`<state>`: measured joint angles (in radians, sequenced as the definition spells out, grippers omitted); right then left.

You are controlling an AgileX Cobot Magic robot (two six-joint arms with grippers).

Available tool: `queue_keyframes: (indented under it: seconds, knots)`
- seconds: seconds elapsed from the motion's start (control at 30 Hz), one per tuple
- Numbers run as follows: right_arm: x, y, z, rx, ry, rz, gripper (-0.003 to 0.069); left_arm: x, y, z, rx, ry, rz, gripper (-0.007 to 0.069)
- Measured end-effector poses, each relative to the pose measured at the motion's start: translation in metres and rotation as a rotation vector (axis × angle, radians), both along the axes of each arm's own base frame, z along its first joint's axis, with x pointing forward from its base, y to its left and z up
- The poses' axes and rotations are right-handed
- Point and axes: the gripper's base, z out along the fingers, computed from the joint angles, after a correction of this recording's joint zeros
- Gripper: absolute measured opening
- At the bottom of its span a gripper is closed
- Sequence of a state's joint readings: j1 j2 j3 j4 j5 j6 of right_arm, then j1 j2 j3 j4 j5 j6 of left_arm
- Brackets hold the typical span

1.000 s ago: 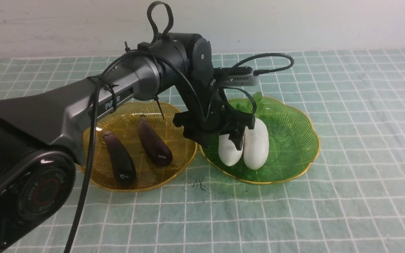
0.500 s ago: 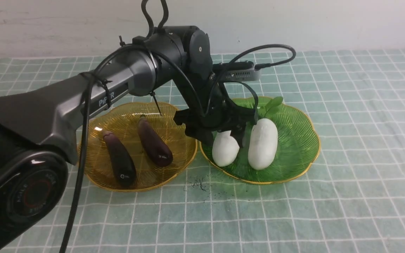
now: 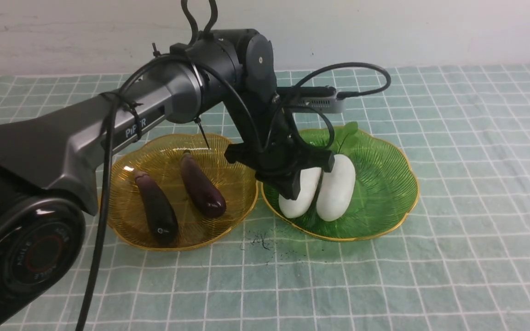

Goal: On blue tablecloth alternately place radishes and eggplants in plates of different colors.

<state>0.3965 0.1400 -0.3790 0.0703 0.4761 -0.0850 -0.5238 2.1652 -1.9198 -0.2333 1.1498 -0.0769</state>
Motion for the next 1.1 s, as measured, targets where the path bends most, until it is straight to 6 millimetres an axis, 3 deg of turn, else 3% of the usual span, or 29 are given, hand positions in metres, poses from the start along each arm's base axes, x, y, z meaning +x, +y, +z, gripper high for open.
queue_keyframes:
  seconds: [0.53,0.7,0.9,1.0,1.1]
  knots:
    - [0.0,0.0,-0.003,0.012,0.008,-0.001,-0.0015,-0.002,0.002,-0.001,0.016,0.024,-0.018,-0.0008]
    - [-0.001,-0.002,-0.023,0.008,0.021,-0.02,-0.0015,-0.002,0.002,-0.001,0.017,0.025,-0.019,-0.0008]
    - [0.001,-0.008,-0.064,-0.004,0.068,-0.179,-0.0015,-0.002,0.003,0.001,0.033,0.013,-0.023,-0.0008]
    - [0.005,-0.011,-0.082,-0.016,0.119,-0.246,-0.0015,-0.005,0.008,0.012,0.053,-0.007,-0.03,-0.0008]
    - [0.007,-0.013,-0.1,-0.026,0.174,-0.304,-0.0015,-0.012,0.014,0.036,0.059,-0.055,-0.034,-0.0008]
